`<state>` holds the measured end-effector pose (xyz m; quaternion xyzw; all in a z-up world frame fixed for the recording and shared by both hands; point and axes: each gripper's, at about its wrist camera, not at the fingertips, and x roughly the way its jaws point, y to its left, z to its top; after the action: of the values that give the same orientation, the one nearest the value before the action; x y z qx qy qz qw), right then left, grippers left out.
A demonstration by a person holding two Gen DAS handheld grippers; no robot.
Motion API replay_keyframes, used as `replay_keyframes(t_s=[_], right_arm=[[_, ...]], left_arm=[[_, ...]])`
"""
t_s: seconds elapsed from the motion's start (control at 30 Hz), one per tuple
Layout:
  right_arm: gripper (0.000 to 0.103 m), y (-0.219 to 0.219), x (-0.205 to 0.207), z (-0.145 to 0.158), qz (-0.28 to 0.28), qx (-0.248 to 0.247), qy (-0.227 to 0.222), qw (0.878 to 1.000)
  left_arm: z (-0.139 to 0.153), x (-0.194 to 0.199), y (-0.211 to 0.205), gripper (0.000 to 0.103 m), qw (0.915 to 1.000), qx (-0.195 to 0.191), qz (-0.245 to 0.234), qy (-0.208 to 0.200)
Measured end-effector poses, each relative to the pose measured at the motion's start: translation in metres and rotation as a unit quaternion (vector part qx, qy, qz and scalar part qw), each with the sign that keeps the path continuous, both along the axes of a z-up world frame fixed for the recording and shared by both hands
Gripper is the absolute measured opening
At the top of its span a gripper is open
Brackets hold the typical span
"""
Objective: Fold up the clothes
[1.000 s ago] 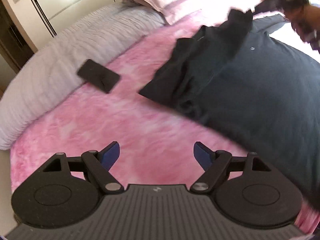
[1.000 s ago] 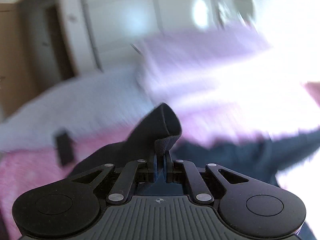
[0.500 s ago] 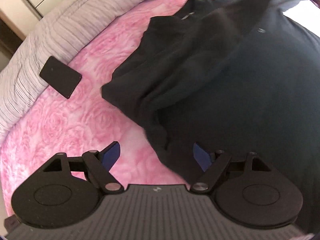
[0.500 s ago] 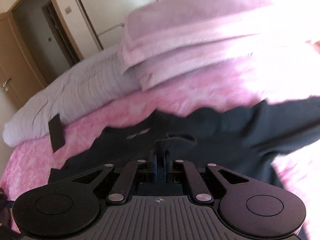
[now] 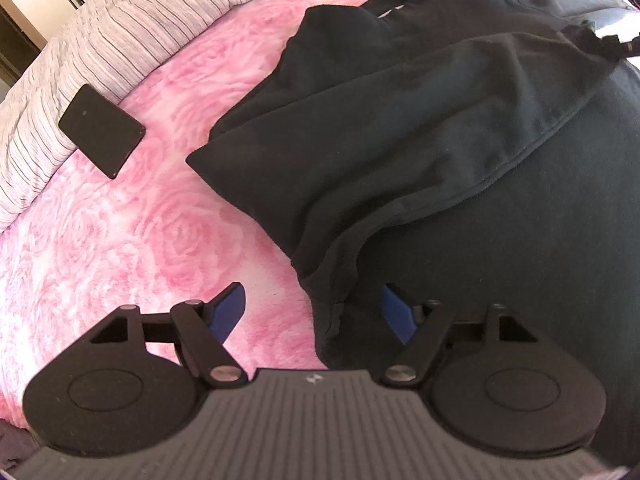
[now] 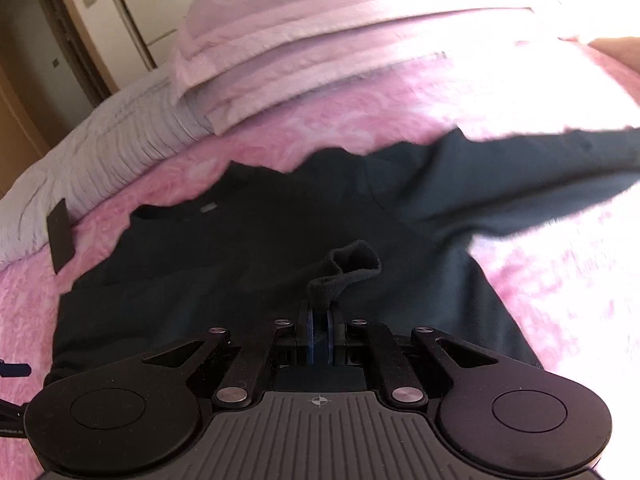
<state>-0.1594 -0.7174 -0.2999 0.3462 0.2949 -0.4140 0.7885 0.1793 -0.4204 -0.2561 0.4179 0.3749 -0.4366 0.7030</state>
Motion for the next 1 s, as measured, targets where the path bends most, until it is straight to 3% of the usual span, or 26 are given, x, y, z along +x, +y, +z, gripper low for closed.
replay_keyframes(t_s=[0.17, 0.2, 0.23, 0.3, 0.37, 0.47, 0.5, 0.57, 0.6, 0.67, 0.77, 0.87, 1.0], right_arm=[[0.005, -0.004, -0.008, -0.015, -0.008, 0.050, 0.026, 0.998], [0.013, -0.003, -0.009, -0.013, -0.017, 0.048, 0.041, 0.998], [0.035, -0.001, -0.010, -0.008, -0.030, 0.042, 0.062, 0.997], [0.046, 0.006, -0.013, 0.004, -0.064, 0.025, 0.100, 0.993], [0.046, 0.015, -0.008, 0.017, -0.061, 0.010, 0.103, 0.993], [0.046, 0.029, 0.025, 0.029, 0.014, -0.004, 0.084, 0.996], [0.046, 0.033, 0.040, 0.031, 0.045, -0.006, 0.077, 0.996], [0.046, 0.038, 0.076, 0.034, 0.112, -0.012, 0.059, 0.992], [0.046, 0.041, 0.098, 0.035, 0.151, -0.016, 0.049, 0.987], [0.046, 0.043, 0.144, 0.035, 0.228, -0.023, 0.032, 0.973], [0.046, 0.047, 0.215, 0.032, 0.337, -0.029, 0.013, 0.941], [0.046, 0.055, 0.288, 0.024, 0.440, -0.053, 0.023, 0.896], [0.046, 0.065, 0.357, 0.001, 0.520, -0.067, 0.057, 0.850]], left_arm=[[-0.003, 0.000, -0.001, 0.070, 1.0000, -0.004, 0.002, 0.001], [-0.003, 0.001, 0.000, 0.068, 1.0000, -0.007, 0.006, 0.001], [-0.003, 0.001, 0.000, 0.064, 0.9999, -0.010, 0.011, 0.002], [-0.002, 0.002, 0.002, 0.058, 0.9997, -0.018, 0.017, 0.002], [0.001, 0.002, 0.003, 0.055, 0.9994, -0.029, 0.018, -0.001], [0.002, -0.005, 0.003, 0.053, 0.9989, -0.034, -0.012, -0.030], [0.001, -0.008, 0.004, 0.048, 0.9983, -0.036, -0.026, -0.038], [-0.001, -0.012, 0.006, 0.007, 0.9973, -0.038, -0.046, -0.042], [-0.002, -0.015, 0.008, 0.004, 0.9967, -0.040, -0.055, -0.045], [-0.002, -0.023, 0.016, 0.004, 0.9949, -0.051, -0.067, -0.056], [-0.003, -0.028, 0.027, 0.003, 0.9938, -0.073, -0.061, -0.058], [-0.002, -0.026, 0.037, 0.002, 0.9932, -0.099, -0.039, -0.048], [-0.001, -0.019, 0.051, 0.002, 0.9911, -0.130, 0.011, -0.025]])
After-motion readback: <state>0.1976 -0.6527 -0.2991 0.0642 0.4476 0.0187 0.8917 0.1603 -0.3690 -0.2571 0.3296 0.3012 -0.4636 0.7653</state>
